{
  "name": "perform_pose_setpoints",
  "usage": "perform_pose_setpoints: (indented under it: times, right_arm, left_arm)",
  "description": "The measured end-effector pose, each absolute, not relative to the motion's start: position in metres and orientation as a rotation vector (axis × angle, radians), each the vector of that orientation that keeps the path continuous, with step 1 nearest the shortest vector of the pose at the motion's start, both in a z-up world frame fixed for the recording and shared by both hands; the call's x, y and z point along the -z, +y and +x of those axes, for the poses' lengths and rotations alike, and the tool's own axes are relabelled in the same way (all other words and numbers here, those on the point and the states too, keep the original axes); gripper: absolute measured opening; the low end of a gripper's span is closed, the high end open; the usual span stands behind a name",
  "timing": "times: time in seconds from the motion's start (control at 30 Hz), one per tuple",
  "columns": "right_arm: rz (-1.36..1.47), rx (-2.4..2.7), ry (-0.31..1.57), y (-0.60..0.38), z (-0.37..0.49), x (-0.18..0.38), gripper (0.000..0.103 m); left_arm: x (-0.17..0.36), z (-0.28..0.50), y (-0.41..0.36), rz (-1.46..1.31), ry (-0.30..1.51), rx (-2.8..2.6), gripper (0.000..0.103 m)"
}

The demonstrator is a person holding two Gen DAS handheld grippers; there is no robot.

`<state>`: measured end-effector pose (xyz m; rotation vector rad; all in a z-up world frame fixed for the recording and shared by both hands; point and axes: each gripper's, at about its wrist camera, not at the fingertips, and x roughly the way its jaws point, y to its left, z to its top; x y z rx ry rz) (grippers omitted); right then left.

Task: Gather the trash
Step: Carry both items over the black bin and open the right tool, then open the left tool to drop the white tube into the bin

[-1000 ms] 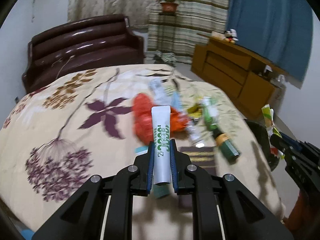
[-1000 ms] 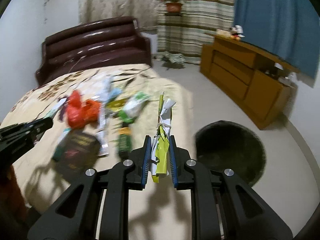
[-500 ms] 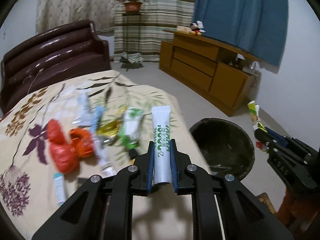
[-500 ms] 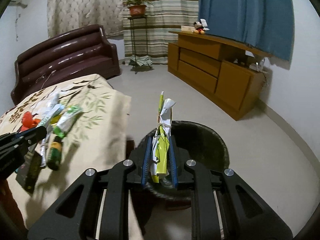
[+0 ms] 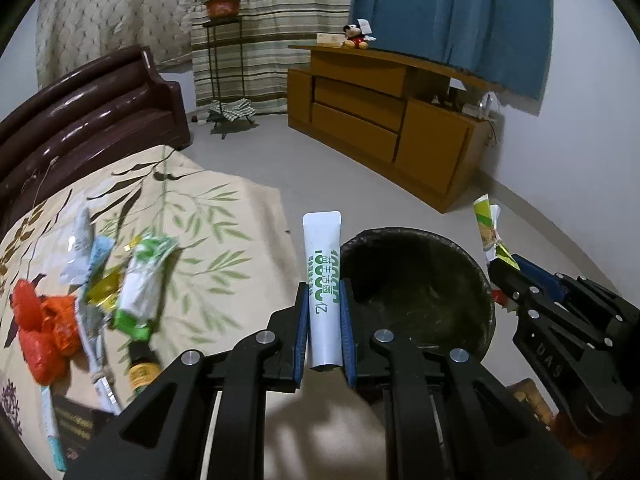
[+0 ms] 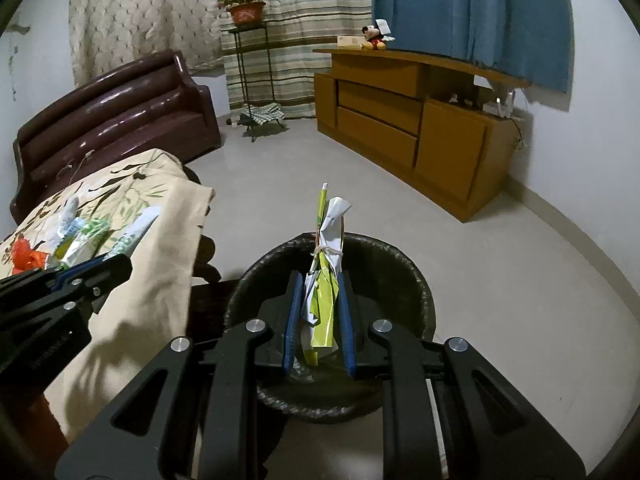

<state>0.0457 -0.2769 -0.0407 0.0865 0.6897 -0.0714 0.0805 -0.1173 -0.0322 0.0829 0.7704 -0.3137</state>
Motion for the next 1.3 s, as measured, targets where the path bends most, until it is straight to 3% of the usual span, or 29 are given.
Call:
perform_pose_setpoints:
  times: [0.7,0.8,0.83,0.9,1.3]
  right_arm:
    - [0.113,0.108,0.702,-0.305,0.076,0.058,0.018]
    - [0.121,0.108,0.702,-0.307,0.079,0.059,0.021]
    - [0.125,0.107,0.704,-0.308,0.080,0.059,0.027]
    - [0.129,0.114,0.700,-0.310,0.080,0.059,0.030]
    - [0.144,0.134,0.689,-0.309,0.067,0.053,0.037]
  left_arm:
    - [0.045,0.114,-0.162,0.164,0.783,0.294,0.017]
    - [0.044,0.116,-0.163,0.165,0.777,0.289,0.023]
    - [0.043,0.116,-0.163,0.165,0.777,0.285,0.032]
    - [0.043,0.115,-0.163,0.156,0.771,0.279,0.044]
    - [0.032,0.112,-0.151,0.129,0.760,0.280,0.058]
